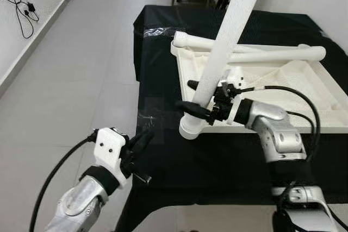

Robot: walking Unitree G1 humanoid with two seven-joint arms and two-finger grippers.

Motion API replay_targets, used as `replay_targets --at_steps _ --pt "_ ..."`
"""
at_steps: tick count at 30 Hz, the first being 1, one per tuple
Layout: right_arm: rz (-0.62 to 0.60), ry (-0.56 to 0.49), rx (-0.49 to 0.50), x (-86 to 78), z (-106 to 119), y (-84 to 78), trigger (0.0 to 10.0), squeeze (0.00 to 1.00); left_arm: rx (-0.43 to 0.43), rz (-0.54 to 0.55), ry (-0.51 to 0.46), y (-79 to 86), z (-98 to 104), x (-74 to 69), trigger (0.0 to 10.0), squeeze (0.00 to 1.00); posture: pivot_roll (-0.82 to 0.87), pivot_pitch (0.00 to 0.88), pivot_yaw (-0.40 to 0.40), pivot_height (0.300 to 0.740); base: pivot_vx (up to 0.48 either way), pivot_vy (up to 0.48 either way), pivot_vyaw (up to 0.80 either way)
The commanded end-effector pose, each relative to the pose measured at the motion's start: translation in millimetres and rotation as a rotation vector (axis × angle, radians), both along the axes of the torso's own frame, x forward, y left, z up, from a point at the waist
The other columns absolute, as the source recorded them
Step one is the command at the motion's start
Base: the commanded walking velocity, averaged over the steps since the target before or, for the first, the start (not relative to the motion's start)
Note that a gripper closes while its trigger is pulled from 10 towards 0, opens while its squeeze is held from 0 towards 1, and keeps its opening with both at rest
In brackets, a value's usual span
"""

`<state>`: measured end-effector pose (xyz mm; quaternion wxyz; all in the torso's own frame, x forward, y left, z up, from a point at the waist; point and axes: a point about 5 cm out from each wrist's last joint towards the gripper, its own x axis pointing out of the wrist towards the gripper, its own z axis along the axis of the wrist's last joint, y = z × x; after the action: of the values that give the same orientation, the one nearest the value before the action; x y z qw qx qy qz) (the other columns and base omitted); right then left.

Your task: Building children table

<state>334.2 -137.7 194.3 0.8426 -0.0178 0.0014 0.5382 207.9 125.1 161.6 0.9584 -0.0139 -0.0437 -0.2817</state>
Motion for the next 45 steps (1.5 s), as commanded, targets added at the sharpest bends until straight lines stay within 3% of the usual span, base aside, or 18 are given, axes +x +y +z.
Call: replay_targets --at_steps 1,2,3,4,11,20,22,23,24,25,26,28,31,34,36,38,39,45 --pt "0.021 0.006 -0.003 5.0 -0.1 2.1 10.0 0.0 -0.002 -0.001 0.012 -2.3 -3.6 -0.5 10.0 0.0 0.14 0.113 -0.113 0.74 0.0 0.0 0.0" --pt "0.021 0.006 -0.003 5.0 -0.1 2.1 10.0 0.0 -0.002 -0.001 0.012 -2.3 -3.6 -0.5 10.0 0.0 0.14 0.113 -0.113 0.74 0.0 0.0 0.0" --pt "0.019 0.013 0.008 10.7 0.8 2.9 6.7 0.0 -0.001 0.0 0.012 -2.0 -3.8 -0.6 10.0 0.0 0.13 0.113 -0.109 0.74 0.0 0.0 0.0" --pt "0.013 0.021 0.024 15.8 2.0 3.2 0.0 0.0 -0.001 0.0 0.012 -1.7 -3.8 -0.8 10.0 0.0 0.14 0.116 -0.108 0.74 0.0 0.0 0.0" --pt "0.04 0.032 0.065 23.8 5.3 -5.7 0.0 0.0 0.001 0.0 0.015 -1.4 -4.2 -1.7 10.0 0.0 0.12 0.119 -0.104 0.74 0.0 0.0 0.0" --pt "-0.045 -0.013 -0.008 6.6 -11.2 -24.9 0.0 0.0 -0.002 -0.001 0.013 -2.6 -3.3 -2.7 10.0 0.0 0.09 0.133 -0.099 0.74 0.0 0.0 0.0" --pt "-0.205 -0.01 -0.036 -0.7 -22.8 -20.0 0.0 0.0 -0.003 -0.001 0.011 -0.9 -2.5 -3.2 10.0 0.0 0.08 0.145 -0.095 0.74 0.0 0.0 0.0" --pt "-0.618 0.02 0.089 -1.2 -27.3 -9.1 0.0 0.0 -0.002 0.0 0.011 1.7 -1.8 -2.9 10.0 0.0 0.05 0.154 -0.084 0.74 0.0 0.0 0.0" --pt "-0.618 0.02 0.089 -1.2 -27.3 -9.1 0.0 0.0 -0.002 0.0 0.011 1.7 -1.8 -2.9 10.0 0.0 0.05 0.154 -0.084 0.74 0.0 0.0 0.0" --pt "-0.922 0.132 0.17 -13.0 -37.8 -7.9 0.0 0.0 -0.001 0.0 0.011 3.5 -1.4 -2.7 10.0 0.0 0.05 0.156 -0.081 0.74 0.0 0.0 0.0" --pt "-0.922 0.132 0.17 -13.0 -37.8 -7.9 0.0 0.0 -0.001 0.0 0.011 3.5 -1.4 -2.7 10.0 0.0 0.05 0.156 -0.081 0.74 0.0 0.0 0.0" --pt "-0.977 0.133 0.121 -41.6 -48.7 19.2 0.0 0.0 0.0 0.0 0.012 5.5 -1.2 -1.3 10.0 0.0 0.06 0.151 -0.076 0.74 0.0 0.0 0.0" --pt "-0.83 0.125 0.076 -38.1 -53.0 31.1 0.0 0.0 0.002 -0.001 0.013 5.8 -1.9 0.3 10.0 0.0 0.06 0.138 -0.077 0.74 0.0 0.0 0.0" --pt "-0.815 0.132 0.08 -33.1 -52.1 30.0 0.0 0.0 0.002 0.0 0.013 5.7 -2.1 0.8 10.0 0.0 0.06 0.137 -0.081 0.74 0.0 0.0 0.0" --pt "-0.8 0.109 0.032 -28.4 -48.7 30.4 10.0 0.0 0.003 0.003 0.012 5.8 -2.3 1.2 10.0 0.0 0.06 0.137 -0.082 0.74 0.0 0.0 0.0" --pt "-0.749 0.105 0.045 -28.0 -45.5 33.7 10.0 0.0 0.004 0.003 0.012 5.6 -2.4 1.3 10.0 0.0 0.06 0.134 -0.08 0.74 0.0 0.0 0.0" --pt "-0.72 0.099 0.053 -29.1 -40.9 37.9 10.0 0.94 0.004 0.003 0.012 5.4 -2.4 1.5 10.0 0.0 0.06 0.134 -0.079 0.74 0.0 0.0 0.0" --pt "-0.426 0.042 0.104 -27.6 -15.7 52.2 10.0 1.0 0.002 0.0 0.012 4.6 -2.6 2.3 10.0 0.0 0.06 0.13 -0.079 0.74 0.0 0.0 0.0"
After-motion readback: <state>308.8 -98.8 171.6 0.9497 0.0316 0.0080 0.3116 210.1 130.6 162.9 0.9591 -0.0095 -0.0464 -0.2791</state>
